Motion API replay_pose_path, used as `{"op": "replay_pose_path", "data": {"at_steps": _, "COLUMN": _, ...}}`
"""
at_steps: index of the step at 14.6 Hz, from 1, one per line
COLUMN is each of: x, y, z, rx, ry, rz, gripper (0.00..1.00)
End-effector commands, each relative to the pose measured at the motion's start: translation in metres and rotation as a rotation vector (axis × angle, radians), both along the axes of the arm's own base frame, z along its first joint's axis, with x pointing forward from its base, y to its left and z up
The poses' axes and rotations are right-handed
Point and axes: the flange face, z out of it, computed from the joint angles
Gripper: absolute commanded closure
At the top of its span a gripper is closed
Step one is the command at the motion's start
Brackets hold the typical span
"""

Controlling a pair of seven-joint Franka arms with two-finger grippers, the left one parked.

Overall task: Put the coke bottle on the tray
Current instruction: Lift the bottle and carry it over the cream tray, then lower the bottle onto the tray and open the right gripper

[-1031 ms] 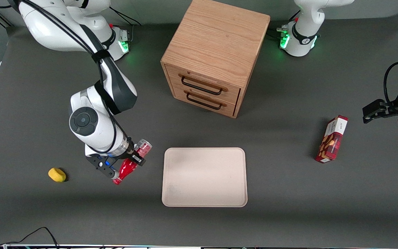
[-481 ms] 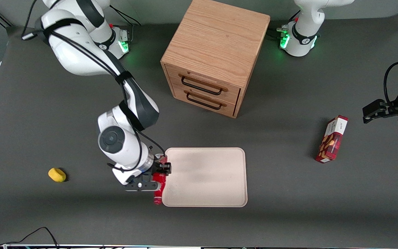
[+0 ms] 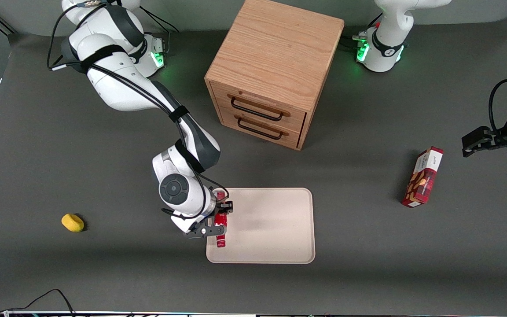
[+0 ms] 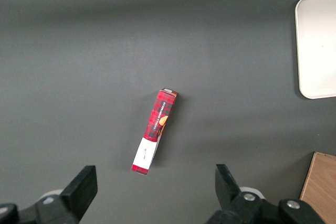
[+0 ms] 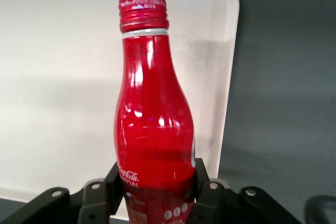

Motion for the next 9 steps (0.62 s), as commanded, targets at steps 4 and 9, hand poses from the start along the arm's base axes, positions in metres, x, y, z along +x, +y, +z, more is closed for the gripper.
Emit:
{"op": "replay_pose_path", "data": {"at_steps": 4, "x": -0.004, "y": -0.005, "z": -0.022, "rx": -0.017, "ry": 0.044, "rz": -0.065, "gripper": 0.85}}
{"op": "replay_pose_path", "data": {"at_steps": 9, "x": -0.004, "y": -0.006, "z": -0.027, "rx": -0.023, "ry": 0.048, "rz": -0.077, "gripper": 0.44}}
